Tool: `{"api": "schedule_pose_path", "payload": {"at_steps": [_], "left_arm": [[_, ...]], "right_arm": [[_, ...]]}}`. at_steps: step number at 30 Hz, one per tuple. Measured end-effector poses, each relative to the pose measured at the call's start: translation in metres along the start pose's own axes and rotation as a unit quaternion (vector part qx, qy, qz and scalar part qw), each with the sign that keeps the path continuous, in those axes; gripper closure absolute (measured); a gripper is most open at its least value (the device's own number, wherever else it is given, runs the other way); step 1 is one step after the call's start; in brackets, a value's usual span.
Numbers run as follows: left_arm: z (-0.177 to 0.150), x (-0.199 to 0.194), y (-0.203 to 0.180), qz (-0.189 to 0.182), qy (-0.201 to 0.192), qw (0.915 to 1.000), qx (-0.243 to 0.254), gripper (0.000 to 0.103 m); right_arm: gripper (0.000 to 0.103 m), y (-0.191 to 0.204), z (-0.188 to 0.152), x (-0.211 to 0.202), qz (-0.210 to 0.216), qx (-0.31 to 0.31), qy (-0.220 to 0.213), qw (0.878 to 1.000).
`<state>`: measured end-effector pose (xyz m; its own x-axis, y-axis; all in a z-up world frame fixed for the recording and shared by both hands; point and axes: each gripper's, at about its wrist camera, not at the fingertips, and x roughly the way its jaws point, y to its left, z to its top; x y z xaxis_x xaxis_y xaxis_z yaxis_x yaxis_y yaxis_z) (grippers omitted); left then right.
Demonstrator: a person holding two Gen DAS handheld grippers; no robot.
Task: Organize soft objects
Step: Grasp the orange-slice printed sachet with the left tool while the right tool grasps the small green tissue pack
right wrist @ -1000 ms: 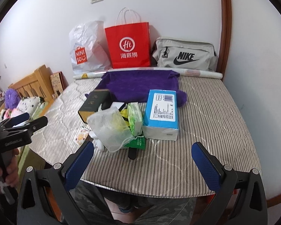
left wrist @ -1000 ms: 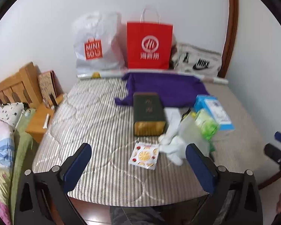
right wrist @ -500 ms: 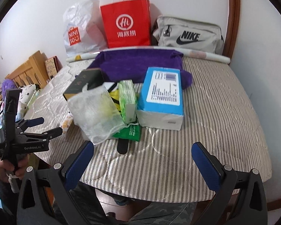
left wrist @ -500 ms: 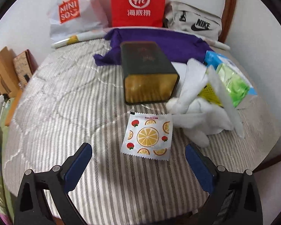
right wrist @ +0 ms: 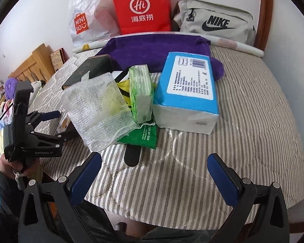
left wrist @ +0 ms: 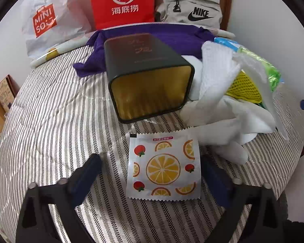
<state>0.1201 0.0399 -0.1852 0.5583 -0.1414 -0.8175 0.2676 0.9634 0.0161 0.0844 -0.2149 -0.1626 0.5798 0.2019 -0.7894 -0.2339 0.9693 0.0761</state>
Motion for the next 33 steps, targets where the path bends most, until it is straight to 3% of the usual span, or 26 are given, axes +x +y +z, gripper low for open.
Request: {"api": "schedule_pose_path", "payload": {"at_steps": [1, 2, 3, 4, 6, 9, 16, 21, 25, 28, 30, 32, 33], "left_arm": [[0.0, -0.002, 0.001, -0.001, -0.002, 1.0, 0.001, 0.023], [0.0, -0.004, 0.003, -0.002, -0.005, 1.0, 0.0, 0.039], [0.001, -0.006, 0.006, -0.003, -0.01, 0.9999, -0.004, 0.049], [0.002, -0.008, 0.009, -0.012, -0.01, 0.9998, -0.011, 0.05], [0.002, -0.01, 0.013, -0.032, -0.013, 0.9993, -0.012, 0.068], [0.003, -0.017, 0.014, -0.043, -0.019, 0.9988, -0.01, 0.081], [0.003, -0.017, 0.028, -0.055, -0.017, 0.9977, -0.036, 0.088], [0.0, -0.022, 0.044, -0.029, -0.019, 0.9974, -0.063, 0.088], [0.0, -0.019, 0.06, -0.056, -0.015, 0.9934, -0.099, 0.088], [-0.002, -0.018, 0.062, -0.061, -0.018, 0.9925, -0.104, 0.088], [-0.002, -0.018, 0.063, -0.065, -0.018, 0.992, -0.107, 0.088], [-0.001, -0.018, 0.066, -0.073, -0.017, 0.9904, -0.116, 0.088], [-0.003, -0.018, 0.069, -0.077, -0.017, 0.9895, -0.121, 0.088]], "right_arm": [[0.001, 0.001, 0.001, 0.002, 0.003, 0.0, 0.002, 1.0], [0.001, 0.001, 0.001, 0.004, 0.004, 0.0, 0.004, 1.0], [0.001, 0.001, 0.002, 0.005, 0.005, 0.0, 0.006, 1.0], [0.001, 0.002, 0.003, 0.007, 0.005, -0.001, 0.008, 1.0], [0.001, 0.002, 0.005, 0.01, 0.007, 0.0, 0.009, 1.0], [0.001, 0.003, 0.008, 0.01, 0.01, 0.001, 0.007, 1.0], [0.003, 0.004, 0.02, 0.005, 0.004, 0.0, -0.013, 1.0], [0.008, 0.009, 0.034, 0.003, -0.013, -0.016, -0.032, 0.999], [0.015, 0.017, 0.051, 0.01, -0.012, -0.031, -0.048, 0.998], [0.029, 0.023, 0.063, 0.024, -0.026, -0.043, -0.046, 0.998], [0.052, 0.023, 0.067, 0.034, -0.026, -0.045, -0.039, 0.998], [0.059, 0.024, 0.069, 0.043, -0.031, -0.051, -0.038, 0.997], [0.069, 0.025, 0.068, 0.043, -0.035, -0.06, -0.044, 0.997]]}}
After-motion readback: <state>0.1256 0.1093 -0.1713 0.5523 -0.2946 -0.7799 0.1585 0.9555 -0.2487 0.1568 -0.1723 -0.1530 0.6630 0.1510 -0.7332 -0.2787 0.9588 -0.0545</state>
